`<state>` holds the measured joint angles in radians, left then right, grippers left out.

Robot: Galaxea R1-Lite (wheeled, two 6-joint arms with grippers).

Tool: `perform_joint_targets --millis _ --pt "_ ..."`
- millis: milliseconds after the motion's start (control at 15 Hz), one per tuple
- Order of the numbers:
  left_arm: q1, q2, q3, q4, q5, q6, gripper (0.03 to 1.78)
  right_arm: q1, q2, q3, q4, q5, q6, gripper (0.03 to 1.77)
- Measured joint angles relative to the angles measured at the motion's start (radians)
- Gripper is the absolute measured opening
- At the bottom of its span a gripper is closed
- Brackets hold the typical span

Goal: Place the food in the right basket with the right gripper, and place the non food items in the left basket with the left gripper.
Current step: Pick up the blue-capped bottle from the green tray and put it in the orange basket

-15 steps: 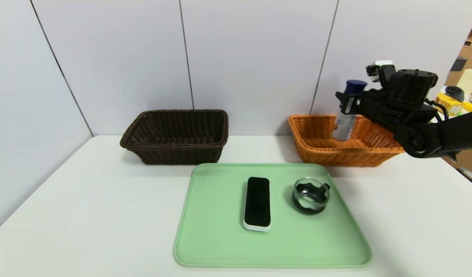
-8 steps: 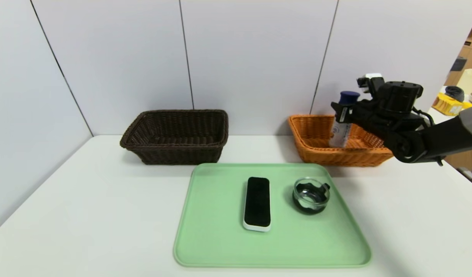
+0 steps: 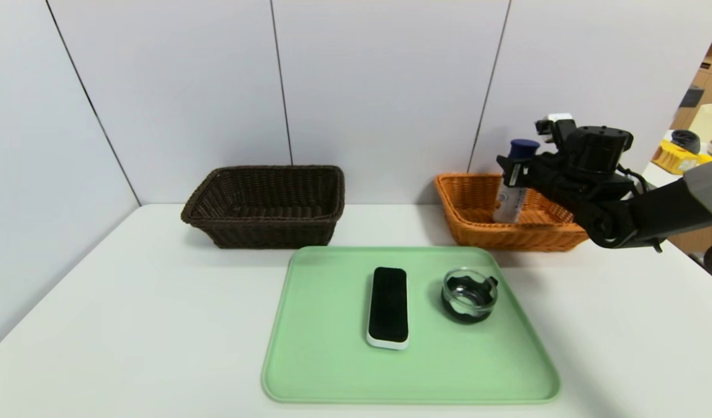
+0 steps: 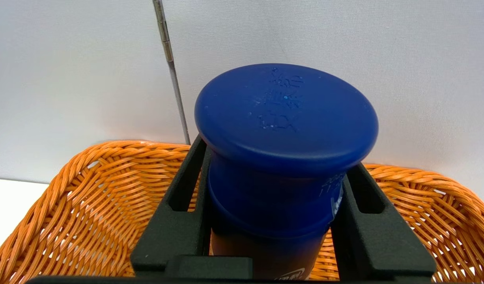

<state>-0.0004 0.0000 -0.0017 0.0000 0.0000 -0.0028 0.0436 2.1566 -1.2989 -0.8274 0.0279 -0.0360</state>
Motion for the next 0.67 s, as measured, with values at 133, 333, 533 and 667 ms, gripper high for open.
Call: perform_joint_targets --millis 133,333,533,667 --pt "0.000 0.000 0.000 0.000 0.000 0.000 1.69 0.001 -0.005 0.001 0.001 0.000 0.000 0.81" --pt "0.000 0.000 0.000 0.000 0.000 0.000 1.69 0.002 -0.013 0.006 0.001 0.000 -0.002 0.81" --pt "0.000 0.000 0.000 0.000 0.000 0.000 1.69 0.002 -0.019 0.015 -0.010 -0.001 0.001 0.98" --pt "0.000 0.000 0.000 0.000 0.000 0.000 1.69 0.002 -0.022 0.017 -0.009 -0.001 0.003 1.15"
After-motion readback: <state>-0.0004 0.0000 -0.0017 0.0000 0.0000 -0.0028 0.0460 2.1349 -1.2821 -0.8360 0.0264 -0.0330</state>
